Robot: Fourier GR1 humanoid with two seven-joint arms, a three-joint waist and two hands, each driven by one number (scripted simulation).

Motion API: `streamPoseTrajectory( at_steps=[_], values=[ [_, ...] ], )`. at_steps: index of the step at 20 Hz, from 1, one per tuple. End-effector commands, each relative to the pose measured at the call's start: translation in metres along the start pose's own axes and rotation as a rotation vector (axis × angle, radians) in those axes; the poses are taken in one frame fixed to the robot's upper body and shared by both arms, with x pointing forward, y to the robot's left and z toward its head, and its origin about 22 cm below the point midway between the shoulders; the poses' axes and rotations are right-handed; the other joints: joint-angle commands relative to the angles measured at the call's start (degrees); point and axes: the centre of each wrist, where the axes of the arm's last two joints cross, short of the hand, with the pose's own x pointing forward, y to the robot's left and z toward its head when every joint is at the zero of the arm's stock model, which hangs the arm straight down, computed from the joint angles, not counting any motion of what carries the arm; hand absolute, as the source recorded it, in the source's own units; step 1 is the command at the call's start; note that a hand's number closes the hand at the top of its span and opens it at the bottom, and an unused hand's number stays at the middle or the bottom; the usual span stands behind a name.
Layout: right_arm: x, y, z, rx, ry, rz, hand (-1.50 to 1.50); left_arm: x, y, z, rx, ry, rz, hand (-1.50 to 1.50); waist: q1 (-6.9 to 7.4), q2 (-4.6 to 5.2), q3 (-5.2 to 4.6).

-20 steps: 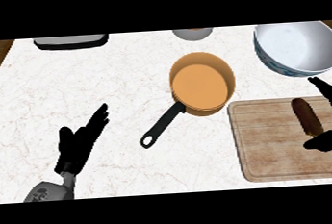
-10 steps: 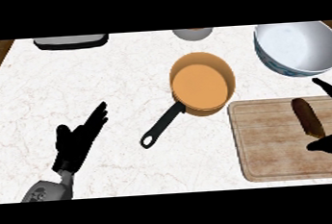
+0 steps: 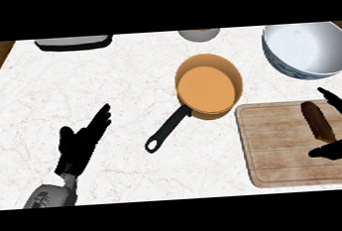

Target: Pick the sweet potato from the cutting board and place it in the pot

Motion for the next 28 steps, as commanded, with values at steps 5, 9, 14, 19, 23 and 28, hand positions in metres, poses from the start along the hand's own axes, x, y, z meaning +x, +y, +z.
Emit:
streamPoseTrajectory(
  at_steps=[5,9,14,19,23,28],
  values=[
    [-0.026,0.008,-0.033,0.019,-0.008,-0.055,1.50,0.007,0.009,0.007,-0.007,-0.005,-0.025,0.00,0.36,0.06,0.01],
    [-0.040,0.014,-0.017,0.059,-0.055,0.063,1.50,0.015,0.001,0.015,-0.009,-0.001,-0.016,0.00,0.20,-0.02,0.00],
    [-0.075,0.020,-0.012,0.052,-0.086,-0.048,1.50,-0.001,-0.014,0.006,-0.024,-0.005,-0.004,0.00,1.04,0.35,0.13],
    [-0.076,0.052,-0.003,-0.028,-0.142,-0.372,1.50,0.001,0.006,0.003,0.009,0.002,0.010,0.00,-0.87,-0.15,0.00],
    [-0.077,0.077,0.009,-0.089,-0.187,-0.623,1.50,-0.006,0.011,0.006,0.035,0.015,-0.001,0.00,-2.35,-0.69,-0.18],
    [-0.047,0.068,0.031,-0.231,-0.275,-0.544,1.50,-0.009,0.001,0.009,0.010,0.013,0.019,0.00,-1.13,-0.38,-0.14]
  ],
)
